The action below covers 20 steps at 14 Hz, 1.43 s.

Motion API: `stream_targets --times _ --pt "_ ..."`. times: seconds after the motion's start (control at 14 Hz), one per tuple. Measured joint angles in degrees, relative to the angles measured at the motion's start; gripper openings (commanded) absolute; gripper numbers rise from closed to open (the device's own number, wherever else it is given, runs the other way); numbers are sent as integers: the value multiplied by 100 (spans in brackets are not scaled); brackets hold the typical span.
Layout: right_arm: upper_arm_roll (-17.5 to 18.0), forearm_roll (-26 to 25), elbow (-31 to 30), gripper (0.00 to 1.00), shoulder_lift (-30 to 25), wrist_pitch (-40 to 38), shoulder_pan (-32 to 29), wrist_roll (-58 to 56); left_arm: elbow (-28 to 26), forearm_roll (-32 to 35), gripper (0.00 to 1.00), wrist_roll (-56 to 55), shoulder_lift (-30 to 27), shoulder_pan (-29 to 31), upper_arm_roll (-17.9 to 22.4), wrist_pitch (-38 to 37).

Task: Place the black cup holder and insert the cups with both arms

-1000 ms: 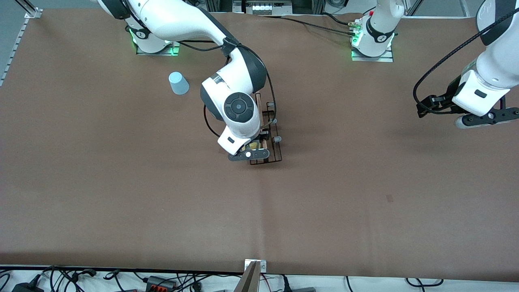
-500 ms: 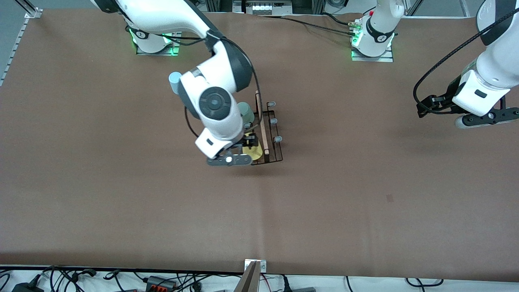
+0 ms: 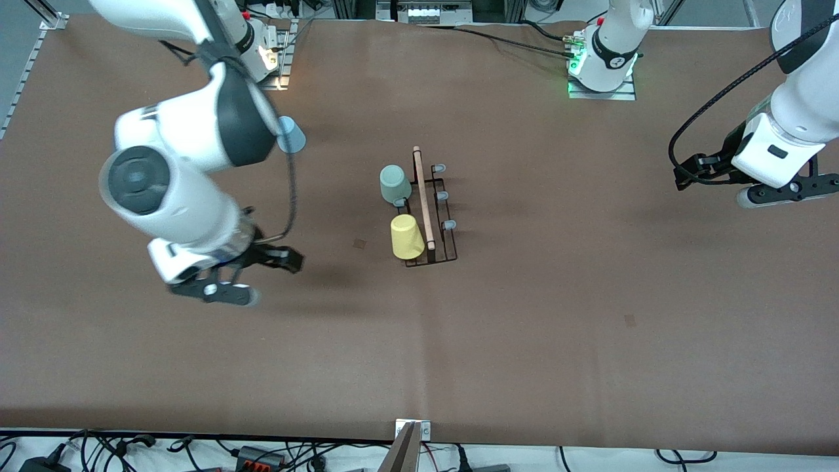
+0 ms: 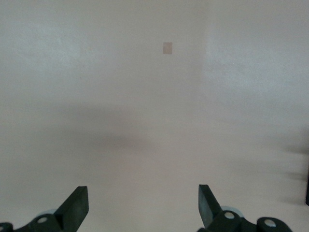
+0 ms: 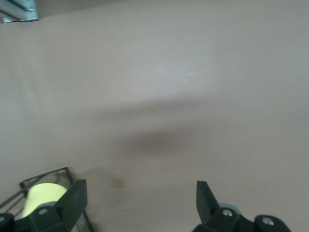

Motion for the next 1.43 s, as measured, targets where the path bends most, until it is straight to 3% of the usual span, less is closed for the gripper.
stream_targets --times 0.36,0.64,0.86,1.43 --pt "-8 -3 -102 100 -476 -215 -879 -685 -1 0 100 0 0 1 0 0" --pt "14 4 -1050 100 -1370 -31 -1742 -1680 -1 0 100 0 0 2 0 0" --pt "300 2 -1431 100 -1780 2 -2204 -2122 -1 0 100 0 0 3 0 0" --pt "333 -251 -1616 100 -2002 -92 -2249 -2545 -1 0 100 0 0 3 0 0"
